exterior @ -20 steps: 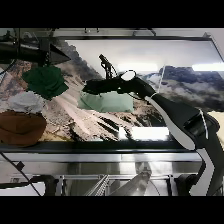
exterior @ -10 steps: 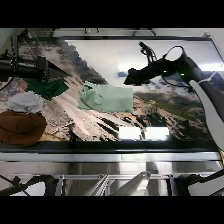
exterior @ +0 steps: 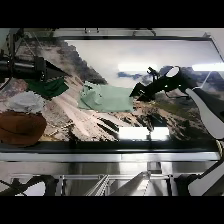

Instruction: Fold the shirts.

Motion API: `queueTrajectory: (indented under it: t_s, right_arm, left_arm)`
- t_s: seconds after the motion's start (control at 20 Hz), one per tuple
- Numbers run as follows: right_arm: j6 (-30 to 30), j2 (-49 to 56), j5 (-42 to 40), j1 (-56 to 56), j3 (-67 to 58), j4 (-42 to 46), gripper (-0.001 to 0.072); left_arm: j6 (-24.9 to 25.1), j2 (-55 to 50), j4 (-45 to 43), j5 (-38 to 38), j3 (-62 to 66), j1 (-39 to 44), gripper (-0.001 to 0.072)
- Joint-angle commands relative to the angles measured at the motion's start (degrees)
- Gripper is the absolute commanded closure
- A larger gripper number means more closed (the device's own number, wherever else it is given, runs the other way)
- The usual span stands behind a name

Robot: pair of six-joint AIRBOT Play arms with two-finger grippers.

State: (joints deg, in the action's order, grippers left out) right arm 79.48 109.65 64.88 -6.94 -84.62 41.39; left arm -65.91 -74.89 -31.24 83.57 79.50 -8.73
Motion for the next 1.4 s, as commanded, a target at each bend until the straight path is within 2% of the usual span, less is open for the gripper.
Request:
queueTrajectory:
  t_s: [0.0,0.05,0.15,0.2,0.25,0.4,0.6,0.9,1.15,1.2,1.35]
  right_arm:
    - [-3.28,5.68,-0.11,-1.60,0.26,-8.59,0.0165]
    - [-5.46,6.54,0.09,-2.08,0.24,-12.55,0.0209]
    - [-9.33,7.19,-0.09,-2.93,0.24,-20.02,0.0211]
    - [-10.54,7.26,0.07,-3.15,0.24,-22.88,0.0370]
    - [-12.22,7.21,0.74,-3.21,0.22,-25.94,0.0679]
    - [-16.33,5.53,5.90,-2.43,0.11,-34.80,0.0683]
    - [-16.26,-3.89,12.15,2.93,0.02,-34.97,0.0683]
    - [-13.29,-24.50,12.35,22.29,-1.92,-34.93,0.0684]
    - [-10.23,-30.36,12.09,41.16,-4.61,-34.27,0.0684]
    - [-9.75,-30.34,11.21,44.19,-5.44,-32.57,0.0684]
    - [-6.14,-29.97,4.50,52.02,-7.56,-19.04,0.0684]
  left_arm:
    - [-0.22,0.07,-0.17,0.00,0.46,0.00,0.0693]
    - [-0.20,0.07,-0.17,-0.02,0.44,0.00,0.0693]
    - [-0.20,0.07,-0.22,-0.02,0.44,0.00,0.0693]
    - [-0.20,0.07,-0.22,-0.02,0.44,0.00,0.0693]
    - [-0.20,0.07,-0.22,0.00,0.44,0.00,0.0693]
    - [-0.20,0.07,-0.22,0.07,0.44,0.00,0.0694]
    - [-0.20,0.07,-0.24,0.52,0.39,0.00,0.0693]
    - [-0.20,0.07,-0.24,1.36,0.39,0.02,0.0693]
    - [-0.17,0.07,-0.26,1.36,0.39,0.02,0.0693]
    - [-0.17,0.07,-0.26,1.36,0.39,0.00,0.0693]
    - [-0.15,0.00,-0.26,1.29,0.39,0.02,0.0693]
